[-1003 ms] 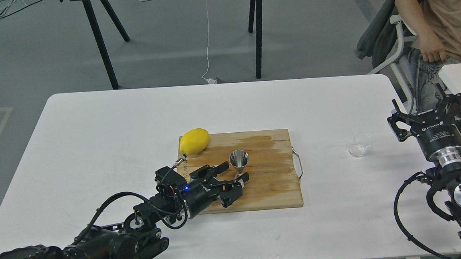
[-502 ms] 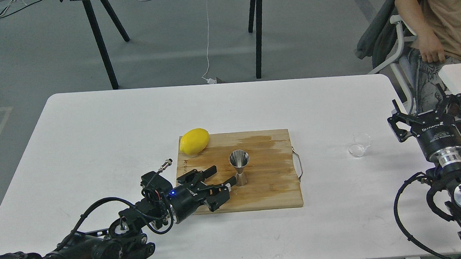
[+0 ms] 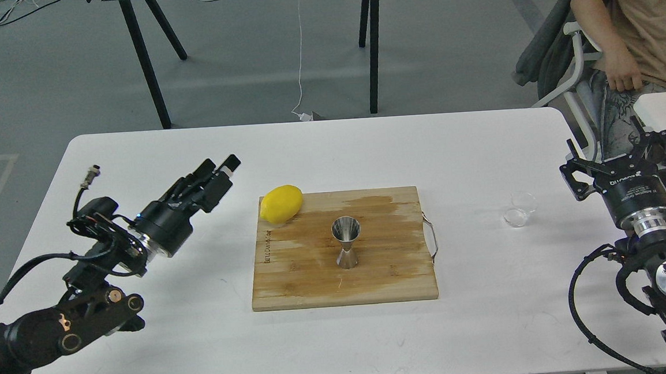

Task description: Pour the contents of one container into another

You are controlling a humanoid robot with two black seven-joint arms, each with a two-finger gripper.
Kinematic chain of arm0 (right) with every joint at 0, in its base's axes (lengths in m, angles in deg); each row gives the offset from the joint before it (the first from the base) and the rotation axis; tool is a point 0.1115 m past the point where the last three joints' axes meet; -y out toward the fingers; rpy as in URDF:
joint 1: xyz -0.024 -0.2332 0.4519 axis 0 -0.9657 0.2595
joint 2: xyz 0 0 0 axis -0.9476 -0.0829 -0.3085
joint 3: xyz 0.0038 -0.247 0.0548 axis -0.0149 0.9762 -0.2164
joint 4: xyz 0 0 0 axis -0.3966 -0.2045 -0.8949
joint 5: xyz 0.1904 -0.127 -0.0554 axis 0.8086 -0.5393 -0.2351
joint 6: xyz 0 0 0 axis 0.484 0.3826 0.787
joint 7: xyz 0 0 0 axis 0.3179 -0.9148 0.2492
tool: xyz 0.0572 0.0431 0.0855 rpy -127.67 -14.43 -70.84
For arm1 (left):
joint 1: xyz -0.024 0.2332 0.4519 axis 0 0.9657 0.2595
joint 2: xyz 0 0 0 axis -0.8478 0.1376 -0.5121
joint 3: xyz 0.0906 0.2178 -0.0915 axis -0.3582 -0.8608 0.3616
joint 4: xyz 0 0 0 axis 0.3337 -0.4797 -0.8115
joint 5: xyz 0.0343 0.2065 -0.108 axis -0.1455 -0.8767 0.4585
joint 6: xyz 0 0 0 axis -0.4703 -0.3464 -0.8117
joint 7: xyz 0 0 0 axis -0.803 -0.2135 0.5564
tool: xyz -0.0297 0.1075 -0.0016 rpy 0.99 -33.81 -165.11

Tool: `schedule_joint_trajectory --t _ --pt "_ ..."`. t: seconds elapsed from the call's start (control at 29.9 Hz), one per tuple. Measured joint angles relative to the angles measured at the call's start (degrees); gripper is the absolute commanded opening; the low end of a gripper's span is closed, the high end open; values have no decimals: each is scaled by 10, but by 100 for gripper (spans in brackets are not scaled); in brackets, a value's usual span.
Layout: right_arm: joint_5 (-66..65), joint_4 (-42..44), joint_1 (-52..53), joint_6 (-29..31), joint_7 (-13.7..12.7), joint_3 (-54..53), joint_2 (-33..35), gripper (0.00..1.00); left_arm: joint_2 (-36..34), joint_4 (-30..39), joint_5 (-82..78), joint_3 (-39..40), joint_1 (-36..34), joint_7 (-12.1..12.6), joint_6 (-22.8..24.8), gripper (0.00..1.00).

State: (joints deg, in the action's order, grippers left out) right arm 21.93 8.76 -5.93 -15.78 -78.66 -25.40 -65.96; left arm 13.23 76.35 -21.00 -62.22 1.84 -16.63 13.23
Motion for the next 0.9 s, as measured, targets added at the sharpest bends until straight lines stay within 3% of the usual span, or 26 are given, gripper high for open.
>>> schedule_joint_trajectory --t 0.2,0.3,0.4,0.57,0.8,0.9 --pt "0 -1 9 0 -1 2 -1 99 -64 -1 152 75 4 0 319 81" --pt "0 -2 11 0 -4 2 -2 99 -93 -7 227 79 4 0 447 84" --pt "1 -3 14 0 -7 4 -2 99 -120 -23 303 80 5 0 482 88" --pt "31 -22 15 0 -12 15 0 99 -127 -92 444 93 4 0 487 91" --pt "174 -108 -7 -1 -52 59 31 99 -124 -112 509 119 5 0 488 92" --pt "202 -146 -23 -73 -54 53 36 99 -120 -112 510 119 8 0 488 92"
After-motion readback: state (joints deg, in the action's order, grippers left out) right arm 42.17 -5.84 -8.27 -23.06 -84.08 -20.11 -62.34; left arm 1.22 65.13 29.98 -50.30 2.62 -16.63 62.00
